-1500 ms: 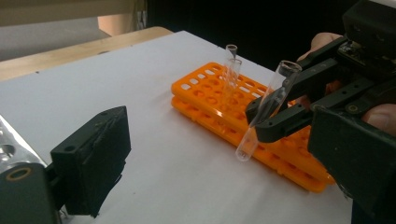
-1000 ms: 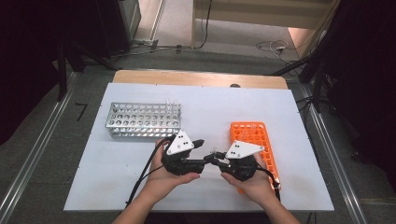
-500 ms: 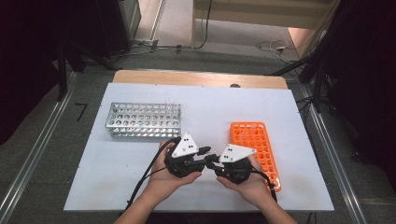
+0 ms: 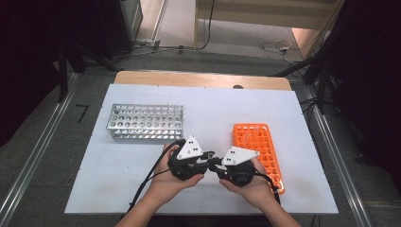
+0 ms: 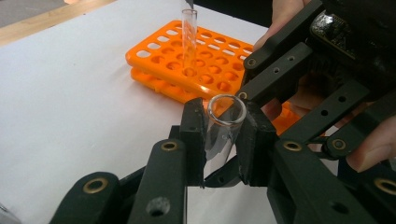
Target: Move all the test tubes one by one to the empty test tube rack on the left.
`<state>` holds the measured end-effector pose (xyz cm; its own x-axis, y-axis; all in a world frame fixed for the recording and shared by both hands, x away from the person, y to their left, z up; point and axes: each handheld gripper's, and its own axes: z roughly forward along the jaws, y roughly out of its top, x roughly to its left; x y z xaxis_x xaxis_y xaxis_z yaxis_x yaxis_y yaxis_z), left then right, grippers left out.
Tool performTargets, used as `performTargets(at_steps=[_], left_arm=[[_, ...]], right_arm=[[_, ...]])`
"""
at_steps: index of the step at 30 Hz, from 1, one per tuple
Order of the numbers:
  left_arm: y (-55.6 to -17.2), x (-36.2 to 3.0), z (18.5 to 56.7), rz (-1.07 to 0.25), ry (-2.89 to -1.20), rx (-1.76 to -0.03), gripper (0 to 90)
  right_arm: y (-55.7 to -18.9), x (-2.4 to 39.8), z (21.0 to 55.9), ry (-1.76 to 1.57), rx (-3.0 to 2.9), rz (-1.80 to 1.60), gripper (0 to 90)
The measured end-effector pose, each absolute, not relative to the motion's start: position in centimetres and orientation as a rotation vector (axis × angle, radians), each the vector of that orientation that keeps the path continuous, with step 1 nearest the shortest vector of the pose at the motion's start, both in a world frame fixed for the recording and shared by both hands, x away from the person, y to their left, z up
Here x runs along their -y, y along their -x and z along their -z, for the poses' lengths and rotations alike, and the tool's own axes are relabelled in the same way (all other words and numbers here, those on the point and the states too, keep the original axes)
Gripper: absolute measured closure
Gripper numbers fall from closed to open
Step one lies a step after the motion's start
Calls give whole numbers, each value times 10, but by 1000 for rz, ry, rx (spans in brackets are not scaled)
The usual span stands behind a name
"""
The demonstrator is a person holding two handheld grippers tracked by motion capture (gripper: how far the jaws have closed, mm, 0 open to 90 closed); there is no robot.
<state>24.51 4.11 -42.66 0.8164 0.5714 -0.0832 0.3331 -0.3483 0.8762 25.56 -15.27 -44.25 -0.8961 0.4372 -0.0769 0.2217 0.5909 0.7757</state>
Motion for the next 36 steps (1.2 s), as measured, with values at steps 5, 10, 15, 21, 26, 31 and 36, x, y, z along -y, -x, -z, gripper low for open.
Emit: performTargets(at_steps=[5,10,15,21,26,31,36], left_arm=[[-246,-43,425,-281,-1955,-679,756],[-247,-45,425,-263,-1947,-679,759],[-248,-50,422,-276,-1928,-691,760],[-251,-63,414,-297,-1887,-718,760],[-255,-72,408,-323,-1868,-729,760],[-260,-83,403,-339,-1862,-743,760],[-266,-96,399,-359,-1835,-779,760]], right_arm=[[-256,154,442,-542,-2560,-1205,745],[-256,154,442,-543,-2560,-1219,740],[-257,155,442,-543,-2568,-1231,682],[-258,161,440,-534,-2562,-1269,588],[-261,174,435,-571,-2529,-1342,447],[-262,190,429,-617,-2471,-1391,287],[-264,207,426,-671,-2430,-1352,103]])
